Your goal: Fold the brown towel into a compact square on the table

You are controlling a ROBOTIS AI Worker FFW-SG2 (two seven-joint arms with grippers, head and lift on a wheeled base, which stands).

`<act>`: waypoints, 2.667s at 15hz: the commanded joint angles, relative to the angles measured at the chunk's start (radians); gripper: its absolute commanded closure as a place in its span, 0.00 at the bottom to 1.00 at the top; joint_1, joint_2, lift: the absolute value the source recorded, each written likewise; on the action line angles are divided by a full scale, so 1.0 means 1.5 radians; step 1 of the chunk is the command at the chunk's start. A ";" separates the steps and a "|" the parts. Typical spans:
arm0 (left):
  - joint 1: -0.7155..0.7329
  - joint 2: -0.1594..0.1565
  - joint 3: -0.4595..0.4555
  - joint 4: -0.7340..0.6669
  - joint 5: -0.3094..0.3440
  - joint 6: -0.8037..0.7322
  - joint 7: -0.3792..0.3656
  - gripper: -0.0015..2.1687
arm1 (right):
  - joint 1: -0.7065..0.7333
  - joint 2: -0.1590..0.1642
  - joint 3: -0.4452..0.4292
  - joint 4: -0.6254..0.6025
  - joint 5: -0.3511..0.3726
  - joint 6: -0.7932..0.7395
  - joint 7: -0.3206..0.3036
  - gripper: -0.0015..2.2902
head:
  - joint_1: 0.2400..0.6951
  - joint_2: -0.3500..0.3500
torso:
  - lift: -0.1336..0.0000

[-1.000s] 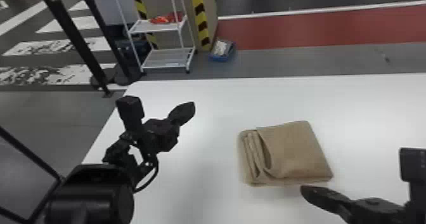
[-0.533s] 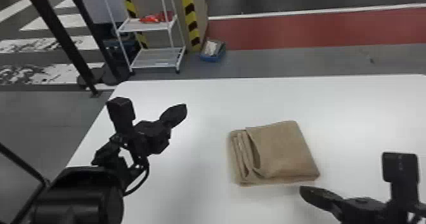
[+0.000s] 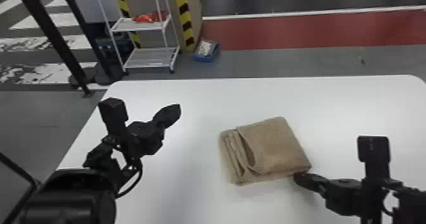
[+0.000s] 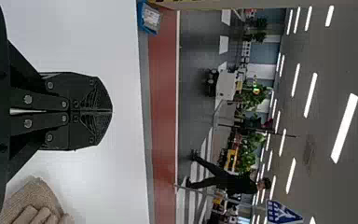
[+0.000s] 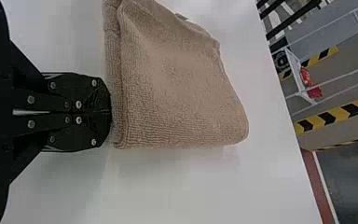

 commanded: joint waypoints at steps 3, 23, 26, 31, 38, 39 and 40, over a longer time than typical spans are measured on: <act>0.000 0.000 -0.004 0.002 -0.001 0.000 0.000 0.92 | -0.077 0.001 0.002 0.056 0.003 -0.010 -0.027 0.96 | 1.00 0.71 | 0.07; -0.020 -0.001 -0.087 0.090 -0.038 0.000 -0.025 0.92 | 0.023 0.001 -0.330 0.047 -0.191 -0.200 0.080 0.27 | 1.00 0.36 | 0.07; -0.024 -0.003 -0.095 0.111 -0.041 -0.020 -0.032 0.92 | 0.039 0.001 -0.343 0.038 -0.205 -0.204 0.095 0.25 | 1.00 0.28 | 0.07; -0.046 -0.006 -0.111 0.140 -0.047 -0.018 -0.079 0.92 | 0.062 0.001 -0.361 0.019 -0.236 -0.204 0.107 0.25 | 1.00 0.24 | 0.07; -0.036 -0.004 -0.111 0.145 -0.063 -0.008 -0.106 0.92 | 0.072 0.001 -0.359 -0.006 -0.255 -0.196 0.108 0.25 | 1.00 0.21 | 0.07; -0.037 -0.005 -0.111 0.145 -0.067 -0.010 -0.102 0.92 | 0.073 0.001 -0.356 -0.010 -0.255 -0.194 0.108 0.25 | 1.00 0.21 | 0.07; -0.037 -0.006 -0.113 0.145 -0.074 -0.012 -0.097 0.92 | 0.074 0.001 -0.356 -0.014 -0.261 -0.192 0.108 0.25 | 1.00 0.22 | 0.07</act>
